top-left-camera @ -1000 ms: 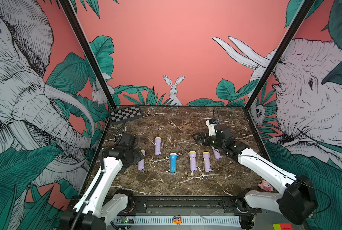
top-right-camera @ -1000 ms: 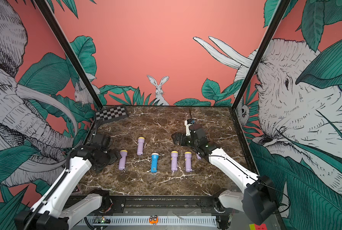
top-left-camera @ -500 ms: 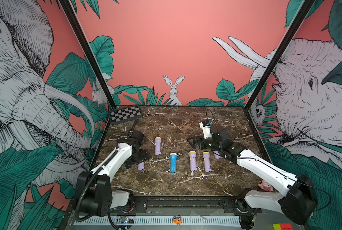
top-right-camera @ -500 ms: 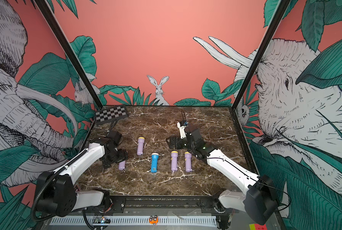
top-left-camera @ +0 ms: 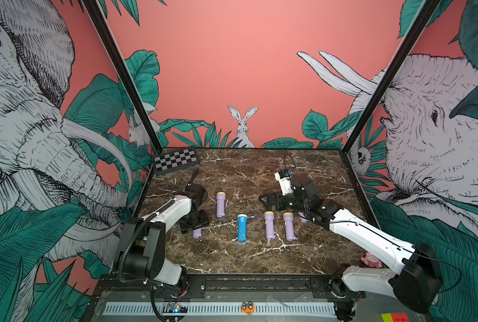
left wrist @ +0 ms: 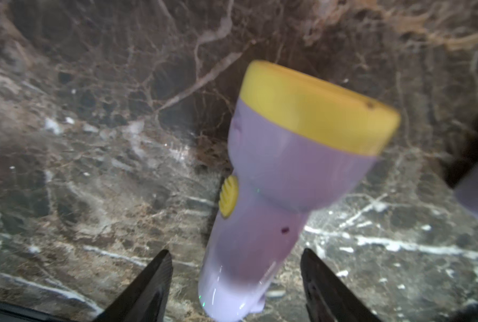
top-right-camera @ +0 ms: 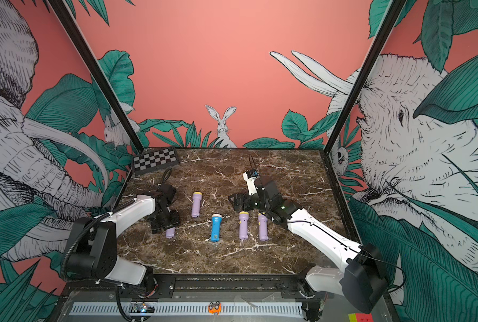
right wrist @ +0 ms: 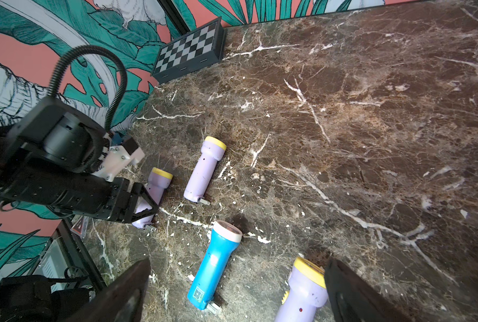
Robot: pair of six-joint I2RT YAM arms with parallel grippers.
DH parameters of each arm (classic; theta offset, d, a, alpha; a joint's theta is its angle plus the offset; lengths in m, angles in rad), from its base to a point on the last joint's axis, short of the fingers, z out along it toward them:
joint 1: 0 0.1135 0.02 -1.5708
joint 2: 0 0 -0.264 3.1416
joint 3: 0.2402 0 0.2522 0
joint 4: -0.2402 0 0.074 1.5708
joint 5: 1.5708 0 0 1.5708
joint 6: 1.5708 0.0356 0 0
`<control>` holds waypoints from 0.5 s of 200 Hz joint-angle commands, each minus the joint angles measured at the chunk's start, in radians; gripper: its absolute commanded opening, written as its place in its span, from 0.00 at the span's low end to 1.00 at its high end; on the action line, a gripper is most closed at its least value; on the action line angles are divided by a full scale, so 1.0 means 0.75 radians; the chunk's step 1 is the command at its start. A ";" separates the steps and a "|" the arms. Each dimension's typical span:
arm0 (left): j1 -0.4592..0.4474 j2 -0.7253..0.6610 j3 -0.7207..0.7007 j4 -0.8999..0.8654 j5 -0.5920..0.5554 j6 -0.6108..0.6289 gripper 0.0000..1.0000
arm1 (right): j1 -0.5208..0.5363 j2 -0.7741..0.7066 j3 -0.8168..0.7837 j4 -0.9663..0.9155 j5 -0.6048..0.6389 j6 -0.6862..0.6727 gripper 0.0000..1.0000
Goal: Close the plug at the bottom of the flashlight
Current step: Pick up the flashlight from the center of the board.
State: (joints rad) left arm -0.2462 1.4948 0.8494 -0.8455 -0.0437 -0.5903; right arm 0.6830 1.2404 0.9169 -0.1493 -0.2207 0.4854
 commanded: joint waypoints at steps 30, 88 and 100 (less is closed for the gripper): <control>-0.007 0.050 -0.029 0.038 -0.032 0.026 0.69 | 0.020 0.009 0.027 0.003 0.002 -0.027 0.98; -0.012 0.092 -0.033 0.062 -0.075 0.040 0.61 | 0.033 0.027 0.033 0.007 -0.005 -0.030 0.99; -0.012 0.095 -0.032 0.063 -0.082 0.038 0.59 | 0.036 0.033 0.033 0.009 -0.012 -0.030 0.99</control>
State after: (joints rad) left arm -0.2504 1.5509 0.8379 -0.7971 -0.0601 -0.5598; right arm 0.6968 1.2541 0.9169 -0.1520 -0.2211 0.4774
